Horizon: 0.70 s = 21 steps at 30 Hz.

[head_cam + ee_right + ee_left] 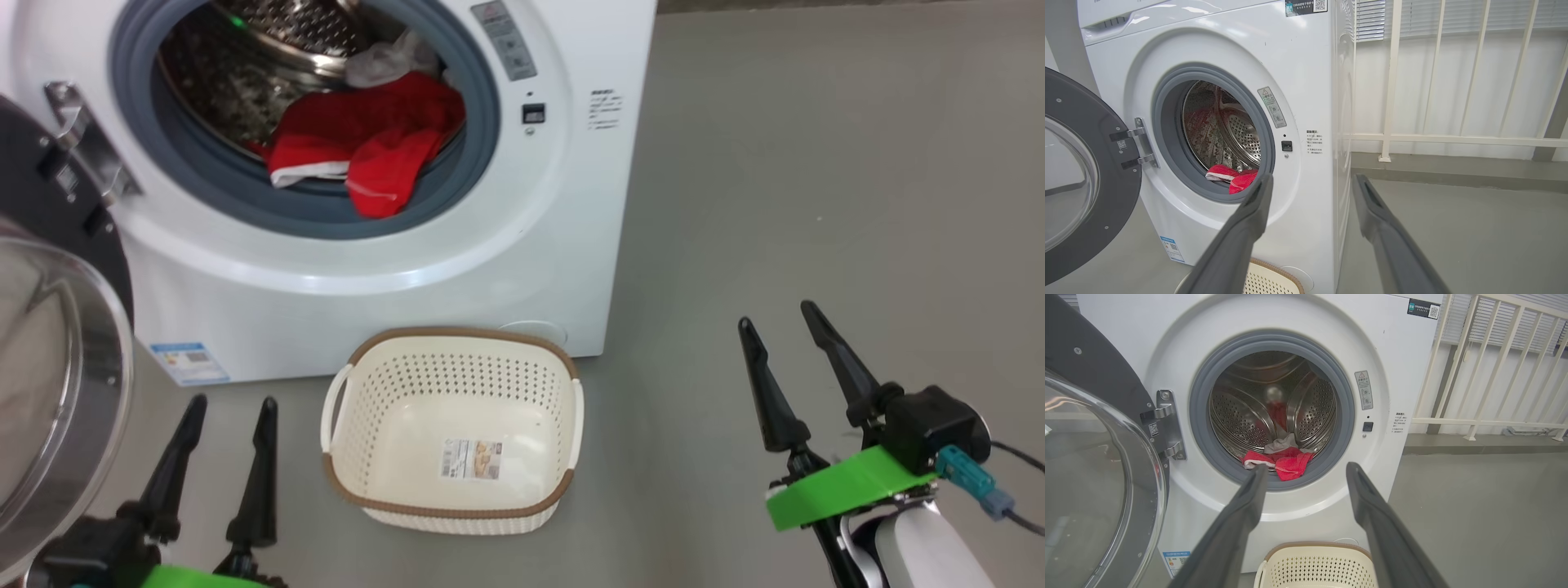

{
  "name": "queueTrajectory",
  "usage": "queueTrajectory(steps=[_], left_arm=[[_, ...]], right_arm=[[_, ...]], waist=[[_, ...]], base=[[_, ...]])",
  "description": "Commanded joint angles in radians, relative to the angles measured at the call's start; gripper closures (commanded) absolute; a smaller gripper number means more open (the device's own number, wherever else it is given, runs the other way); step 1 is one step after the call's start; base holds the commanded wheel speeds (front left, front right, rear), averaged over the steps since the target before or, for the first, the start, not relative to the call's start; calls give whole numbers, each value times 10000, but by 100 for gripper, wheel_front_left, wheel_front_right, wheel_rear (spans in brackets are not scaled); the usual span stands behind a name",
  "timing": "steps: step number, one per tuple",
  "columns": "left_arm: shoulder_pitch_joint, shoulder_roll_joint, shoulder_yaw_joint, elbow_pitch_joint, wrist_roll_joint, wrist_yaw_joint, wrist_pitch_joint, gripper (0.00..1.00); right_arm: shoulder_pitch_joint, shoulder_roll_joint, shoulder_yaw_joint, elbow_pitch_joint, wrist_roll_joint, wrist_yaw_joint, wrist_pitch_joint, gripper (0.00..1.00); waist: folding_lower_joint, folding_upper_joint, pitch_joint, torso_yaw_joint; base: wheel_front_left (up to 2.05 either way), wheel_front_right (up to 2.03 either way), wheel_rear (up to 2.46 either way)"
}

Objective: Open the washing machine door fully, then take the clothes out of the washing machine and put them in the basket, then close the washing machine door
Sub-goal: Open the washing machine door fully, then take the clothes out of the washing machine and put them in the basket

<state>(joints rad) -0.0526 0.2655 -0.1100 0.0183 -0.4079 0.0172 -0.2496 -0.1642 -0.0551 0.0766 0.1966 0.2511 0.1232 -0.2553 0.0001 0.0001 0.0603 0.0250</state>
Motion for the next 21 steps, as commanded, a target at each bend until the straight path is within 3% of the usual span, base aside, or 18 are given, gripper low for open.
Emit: queueTrajectory(steps=[1, 21], left_arm=[[-18, 121, 516, -134, 108, -4, -116, 0], [1126, -984, 1541, 625, 1393, -803, -121, 0]], right_arm=[[50, 48, 200, -335, -95, 75, -65, 0], [958, 49, 85, -639, -209, 75, -65, 0]], waist=[[-1, -1, -267, -323], [-1, -1, -827, -734]], base=[[0, 0, 0], [0, 0, 0]])
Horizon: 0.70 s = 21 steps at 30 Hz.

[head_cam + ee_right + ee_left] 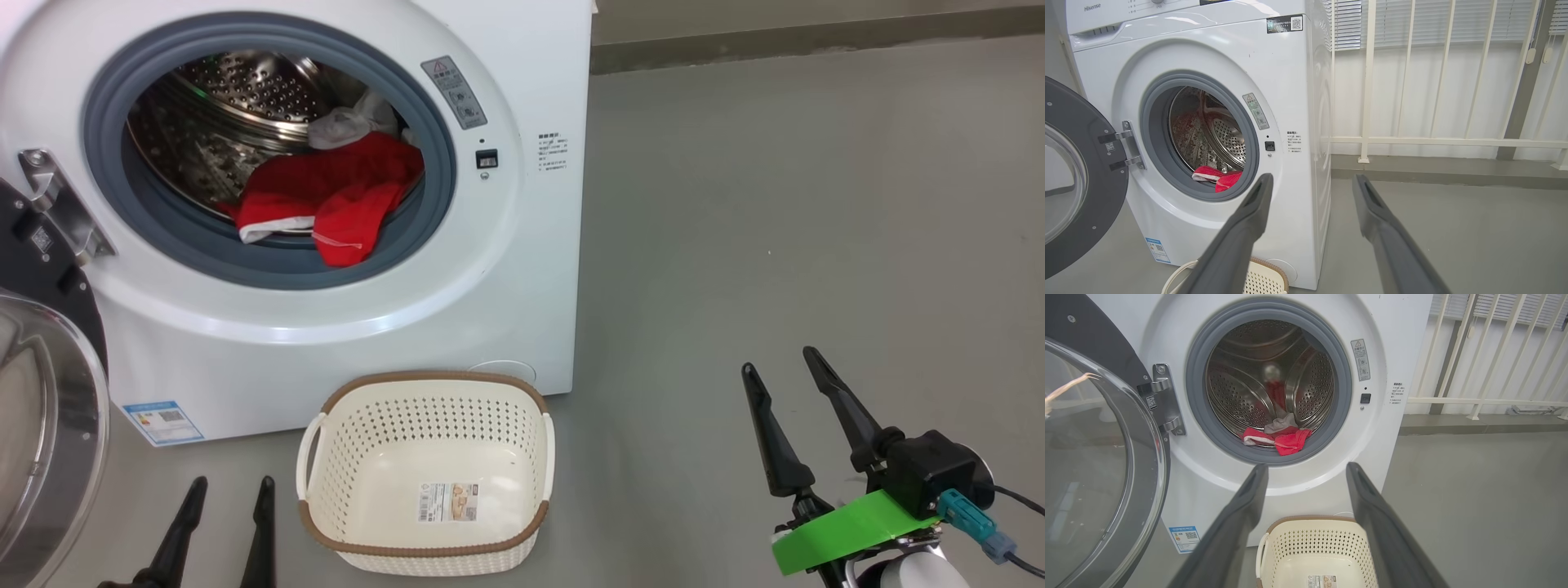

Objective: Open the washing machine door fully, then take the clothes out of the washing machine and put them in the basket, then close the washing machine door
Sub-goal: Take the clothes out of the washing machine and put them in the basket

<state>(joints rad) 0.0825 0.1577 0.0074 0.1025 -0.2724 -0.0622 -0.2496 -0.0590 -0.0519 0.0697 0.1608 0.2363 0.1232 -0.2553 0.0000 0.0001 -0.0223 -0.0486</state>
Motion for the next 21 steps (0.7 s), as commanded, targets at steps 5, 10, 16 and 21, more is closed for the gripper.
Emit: queueTrajectory(steps=[5, 10, 16, 21], left_arm=[[-141, -163, 589, -125, 265, -148, -121, 0], [-143, -309, 834, -40, 470, -252, -121, 0], [-219, -450, 1014, 70, 594, -393, -122, 0], [-250, -491, 1074, -267, 340, -588, -122, 0]], right_arm=[[6, 16, 93, -310, -51, 75, -65, 0], [25, 16, 94, -277, -1, 75, -65, 0], [18, 16, 83, -193, 30, 75, -65, 0], [-5, 16, 54, -73, 29, 75, -65, 0]], waist=[[0, -1, -33, 9], [0, -1, -17, 4], [0, -1, -13, 62], [0, -1, -15, 105]], base=[[0, 0, 0], [0, 0, 0], [0, 0, 0], [0, 0, 0]])
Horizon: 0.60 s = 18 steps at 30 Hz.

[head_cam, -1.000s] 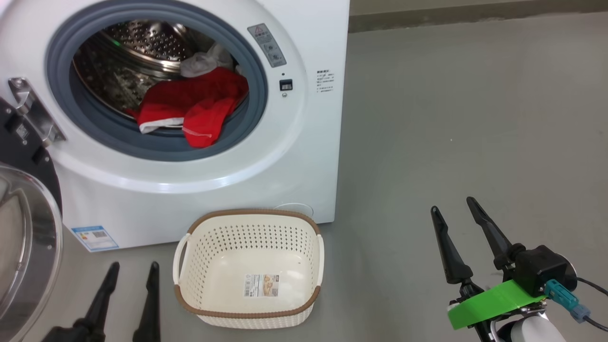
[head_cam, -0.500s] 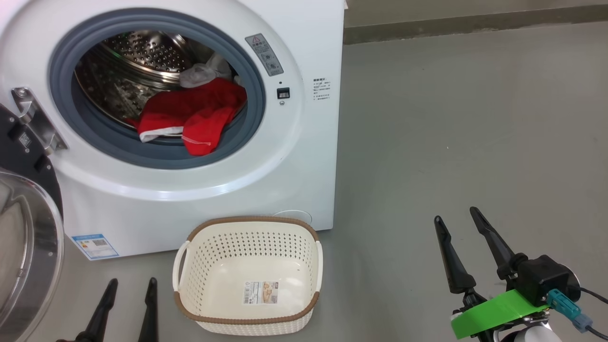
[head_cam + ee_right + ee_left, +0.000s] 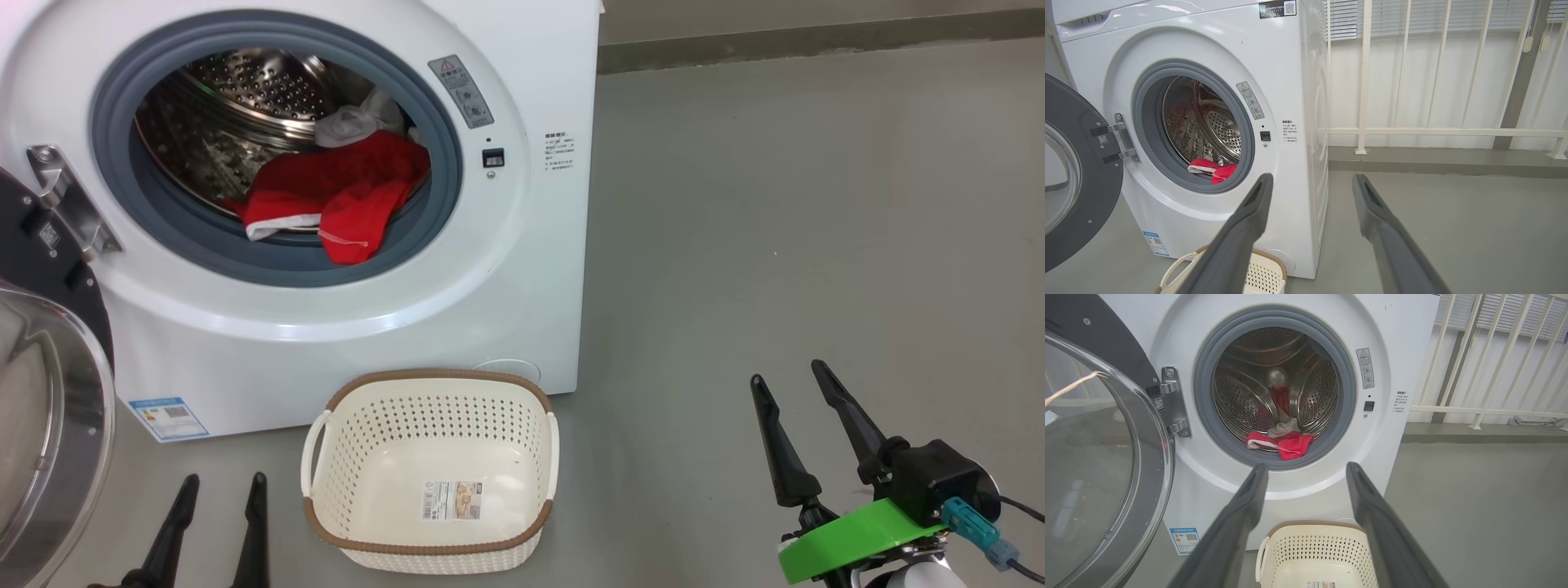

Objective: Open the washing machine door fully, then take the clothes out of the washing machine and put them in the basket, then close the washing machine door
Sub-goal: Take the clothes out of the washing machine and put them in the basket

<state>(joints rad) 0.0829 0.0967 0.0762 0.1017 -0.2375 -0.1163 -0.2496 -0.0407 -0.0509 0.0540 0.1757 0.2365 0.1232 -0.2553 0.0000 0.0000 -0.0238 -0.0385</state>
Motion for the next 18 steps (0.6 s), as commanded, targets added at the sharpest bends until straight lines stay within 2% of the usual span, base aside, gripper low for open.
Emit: queueTrajectory(steps=[1, 10, 18], left_arm=[[-250, 134, 398, -247, 14, -63, -122, 0], [-373, 43, 755, 209, 487, -45, -122, 0], [-535, -29, 846, 493, 692, -57, -122, 0]], right_arm=[[-198, 7, 197, -207, 28, 75, -65, 0], [-229, 7, 189, -149, 71, 75, -65, 0], [-249, 7, 218, -104, 95, 75, -65, 0]], waist=[[0, 0, 1, 12], [0, 0, 73, 43], [0, 0, 94, 60]], base=[[0, 0, 0], [13, -13, 0], [107, -107, 0]])
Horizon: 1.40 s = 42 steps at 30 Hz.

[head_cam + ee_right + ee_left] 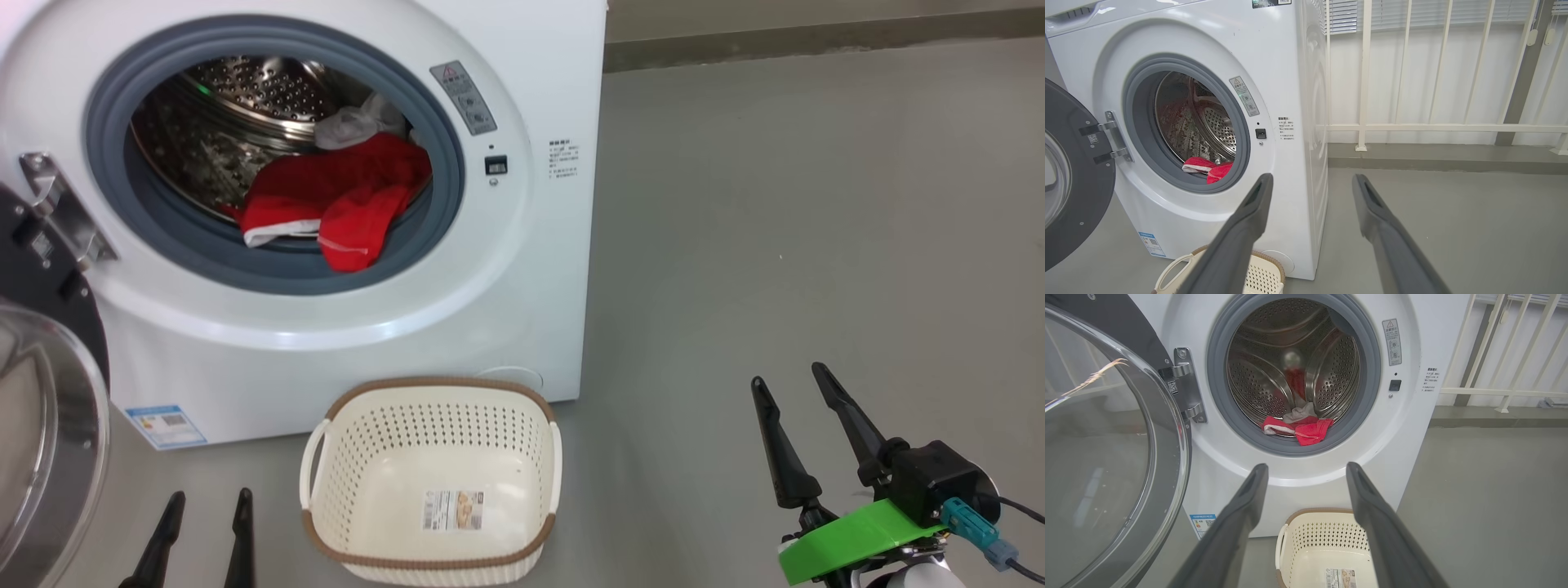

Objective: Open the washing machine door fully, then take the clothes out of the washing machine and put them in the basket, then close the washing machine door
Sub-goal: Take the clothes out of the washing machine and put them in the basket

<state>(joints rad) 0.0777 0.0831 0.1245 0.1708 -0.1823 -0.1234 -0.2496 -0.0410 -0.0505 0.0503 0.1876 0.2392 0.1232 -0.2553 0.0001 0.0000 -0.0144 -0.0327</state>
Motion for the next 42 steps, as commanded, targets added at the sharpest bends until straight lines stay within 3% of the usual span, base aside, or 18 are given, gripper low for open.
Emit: queueTrajectory(steps=[1, 7, 14, 42], left_arm=[[-511, 87, 389, -182, 159, 7, -122, 0], [-625, -74, 608, -643, -386, -32, -122, 0], [-520, -99, 555, -661, -186, -56, -122, 0], [-539, -224, 627, -647, 264, -71, -122, 0]], right_arm=[[-250, 3, 268, -218, 65, 75, -65, 0], [-268, 3, 277, -175, 46, 75, -65, 0], [-269, 3, 274, -91, 60, 75, -65, 0], [-232, 3, 308, -145, 26, 75, -65, 0]], waist=[[0, 0, 0, 4], [0, 0, 19, 14], [0, 0, -10, 28], [-1, 0, 50, 117]], base=[[172, -172, 0], [175, -175, -1], [96, -96, 0], [3, -3, 0]])
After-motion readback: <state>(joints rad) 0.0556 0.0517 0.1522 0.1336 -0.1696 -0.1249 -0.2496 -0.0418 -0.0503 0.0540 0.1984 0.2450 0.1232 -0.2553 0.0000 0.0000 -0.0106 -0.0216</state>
